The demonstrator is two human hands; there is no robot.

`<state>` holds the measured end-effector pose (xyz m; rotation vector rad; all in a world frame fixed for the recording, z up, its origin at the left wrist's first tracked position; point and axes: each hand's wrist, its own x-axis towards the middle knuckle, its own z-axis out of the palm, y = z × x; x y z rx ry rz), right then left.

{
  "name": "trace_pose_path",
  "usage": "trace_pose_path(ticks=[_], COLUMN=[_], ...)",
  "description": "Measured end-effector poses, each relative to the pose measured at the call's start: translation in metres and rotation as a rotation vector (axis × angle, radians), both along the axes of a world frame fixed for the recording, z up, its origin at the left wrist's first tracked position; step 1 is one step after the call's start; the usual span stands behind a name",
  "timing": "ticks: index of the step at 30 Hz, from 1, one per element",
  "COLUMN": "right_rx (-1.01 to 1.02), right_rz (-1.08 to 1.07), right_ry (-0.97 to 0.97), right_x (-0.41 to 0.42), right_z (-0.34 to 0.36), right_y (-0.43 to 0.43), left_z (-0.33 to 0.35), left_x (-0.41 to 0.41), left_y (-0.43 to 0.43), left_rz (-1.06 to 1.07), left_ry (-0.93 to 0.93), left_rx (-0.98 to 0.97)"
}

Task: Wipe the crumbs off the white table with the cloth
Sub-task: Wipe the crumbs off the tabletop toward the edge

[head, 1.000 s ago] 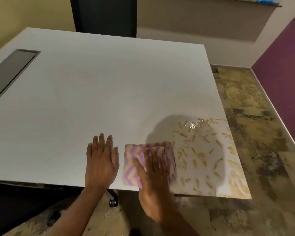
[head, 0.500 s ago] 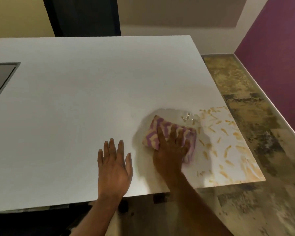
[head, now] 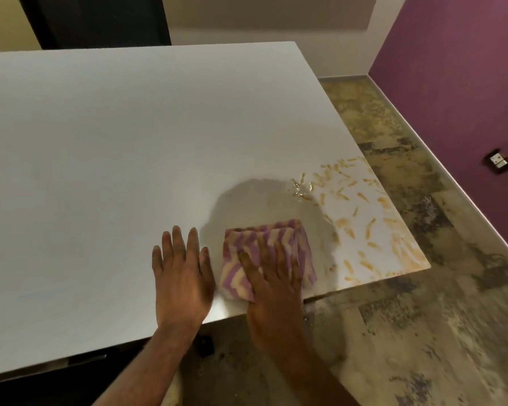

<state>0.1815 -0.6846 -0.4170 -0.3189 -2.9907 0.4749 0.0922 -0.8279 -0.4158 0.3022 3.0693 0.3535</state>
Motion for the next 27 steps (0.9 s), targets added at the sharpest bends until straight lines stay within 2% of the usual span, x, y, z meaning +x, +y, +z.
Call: trace_pose_path(ticks=[5, 11, 15, 20, 24, 27], right_rx=[0.042, -0.024, -0.065, -0.051, -0.011, 0.024], right_rz=[-0.151, -0.326, -0.222, -0.034, -0.012, -0.076], right_ry=[-0.041, -0.083, -0.067, 0.04, 0.077, 0.073], right_x=[0.015, -0.035, -0.053, -0.02, 0.024, 0.042], right_z=[0.01, 0.01, 0.009, 0.005, -0.003, -0.002], right_y=[0.046, 0.06, 0.05, 0.019, 0.012, 0.029], left_z=[-0.005, -0.004, -0.001, 0.003, 0.004, 0.005], left_x=[-0.002, -0.003, -0.002, -0.001, -0.001, -0.001], left_y=[0.0, 0.001, 0.0, 0.0, 0.0, 0.001], left_rz=[-0.019, -0.02, -0.035, -0.045, -0.054, -0.064], left_ry=[0.003, -0.007, -0.018, -0.013, -0.014, -0.007], left_rx=[-0.011, -0.017, -0.019, -0.031, -0.046, -0.061])
